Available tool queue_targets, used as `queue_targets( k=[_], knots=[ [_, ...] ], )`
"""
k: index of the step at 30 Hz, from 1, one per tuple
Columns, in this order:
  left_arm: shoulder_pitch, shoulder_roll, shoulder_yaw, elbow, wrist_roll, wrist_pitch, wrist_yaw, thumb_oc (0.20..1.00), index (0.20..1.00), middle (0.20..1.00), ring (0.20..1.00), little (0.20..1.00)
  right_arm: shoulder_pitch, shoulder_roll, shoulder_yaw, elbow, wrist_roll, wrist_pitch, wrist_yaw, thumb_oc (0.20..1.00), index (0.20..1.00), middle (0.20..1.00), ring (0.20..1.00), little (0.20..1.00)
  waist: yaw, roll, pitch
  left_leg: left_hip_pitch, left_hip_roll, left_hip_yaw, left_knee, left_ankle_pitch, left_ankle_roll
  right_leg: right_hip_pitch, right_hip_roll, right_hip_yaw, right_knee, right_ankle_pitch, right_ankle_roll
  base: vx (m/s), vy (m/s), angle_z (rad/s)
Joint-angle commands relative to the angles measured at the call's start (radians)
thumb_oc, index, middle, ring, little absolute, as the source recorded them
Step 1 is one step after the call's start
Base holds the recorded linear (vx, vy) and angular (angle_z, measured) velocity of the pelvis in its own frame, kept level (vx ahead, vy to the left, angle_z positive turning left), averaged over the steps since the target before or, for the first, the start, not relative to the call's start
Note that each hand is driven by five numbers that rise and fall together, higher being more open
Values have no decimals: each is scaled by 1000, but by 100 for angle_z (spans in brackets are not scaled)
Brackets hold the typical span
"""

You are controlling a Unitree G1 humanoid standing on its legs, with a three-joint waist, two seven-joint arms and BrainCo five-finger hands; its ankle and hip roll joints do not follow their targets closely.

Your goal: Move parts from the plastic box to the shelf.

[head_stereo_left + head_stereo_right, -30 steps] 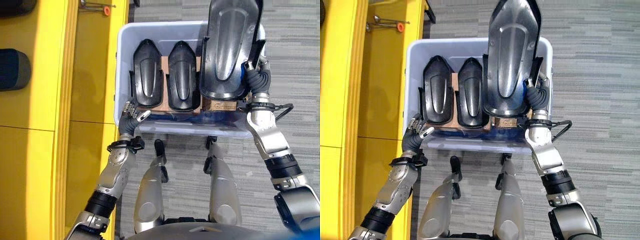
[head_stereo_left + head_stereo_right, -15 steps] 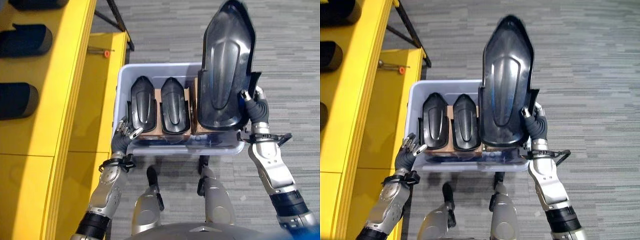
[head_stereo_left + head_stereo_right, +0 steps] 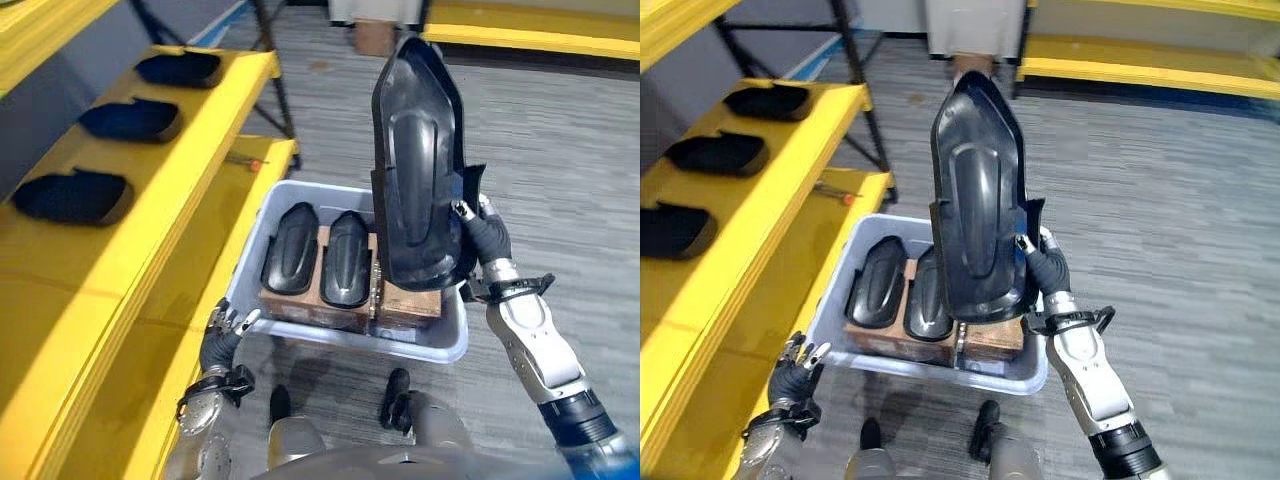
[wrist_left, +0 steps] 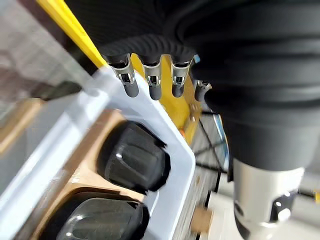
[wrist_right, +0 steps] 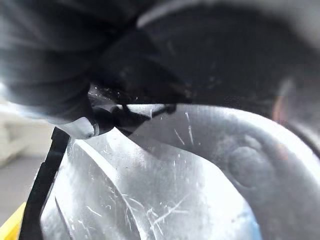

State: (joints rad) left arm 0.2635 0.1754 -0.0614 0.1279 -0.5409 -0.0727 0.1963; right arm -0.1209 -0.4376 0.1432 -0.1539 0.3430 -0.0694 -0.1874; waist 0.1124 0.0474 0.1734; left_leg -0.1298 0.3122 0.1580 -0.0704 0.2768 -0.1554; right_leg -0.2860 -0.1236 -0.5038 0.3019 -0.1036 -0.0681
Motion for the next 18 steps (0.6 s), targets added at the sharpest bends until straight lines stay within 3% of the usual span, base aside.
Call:
queue_targets(
  k=[1, 3, 4, 5, 6, 9, 11, 18],
  knots=[
    [-31, 60, 25, -59, -10, -33, -21, 1000, 1000, 1000, 1000, 1000, 31, -7, -85, -75, -31, -80, -15, 200, 200, 200, 200, 200, -67, -9, 38, 55, 44, 87, 33, 52, -44, 179, -71, 11, -77, -37, 152, -145, -129, 191],
    [-44, 64, 13, -69, -13, -27, -28, 1000, 1000, 1000, 1000, 1000, 87, 3, -125, -77, -26, -78, -23, 200, 200, 200, 200, 200, -102, -11, 27, 94, 63, 183, 69, 7, -35, 196, -100, -62, -66, -30, 145, -165, -17, 121],
    [-58, 66, 5, -78, -9, -18, -38, 1000, 1000, 1000, 1000, 1000, 134, 21, -158, -78, -18, -77, -31, 200, 200, 200, 200, 200, -132, -7, 8, 123, 64, 274, 90, -38, -32, 207, -122, -126, -58, -33, 137, -92, 29, 161],
    [-56, 67, 2, -79, -9, -17, -38, 1000, 1000, 1000, 1000, 1000, 140, 22, -161, -82, -18, -76, -30, 200, 200, 200, 200, 200, -133, -7, 8, 123, 63, 270, 94, -43, -30, 211, -125, -130, -57, -34, 139, -43, 96, 182],
    [-59, 71, -6, -85, -5, -12, -49, 1000, 1000, 1000, 1000, 1000, 159, 34, -170, -83, -9, -75, -31, 200, 200, 200, 200, 200, -144, -3, -7, 134, 49, 294, 79, -94, -22, 220, -140, -157, -49, -31, 146, 29, 131, 193],
    [-50, 71, -2, -92, 3, -10, -52, 1000, 1000, 1000, 1000, 1000, 183, 58, -181, -86, -2, -72, -25, 200, 200, 200, 200, 200, -152, 3, -22, 131, 35, 295, 43, -118, -11, 222, -164, -164, -29, -15, 164, 46, 146, 82],
    [-57, 95, 8, -107, 18, -11, -47, 1000, 1000, 1000, 1000, 1000, 186, 75, -179, -78, 6, -69, -25, 200, 200, 200, 200, 200, -141, -17, -14, 95, 19, 282, 105, -138, -3, 243, -196, -170, -45, 22, 181, 75, 173, -7],
    [-20, 100, 46, -110, 29, -13, -42, 1000, 1000, 1000, 1000, 1000, 177, 83, -178, -70, -15, -54, -1, 200, 200, 200, 200, 200, -107, -57, -7, 79, -62, 276, 107, -200, 39, 288, -264, -198, -110, 131, 243, 56, 183, 17]
  ],
)
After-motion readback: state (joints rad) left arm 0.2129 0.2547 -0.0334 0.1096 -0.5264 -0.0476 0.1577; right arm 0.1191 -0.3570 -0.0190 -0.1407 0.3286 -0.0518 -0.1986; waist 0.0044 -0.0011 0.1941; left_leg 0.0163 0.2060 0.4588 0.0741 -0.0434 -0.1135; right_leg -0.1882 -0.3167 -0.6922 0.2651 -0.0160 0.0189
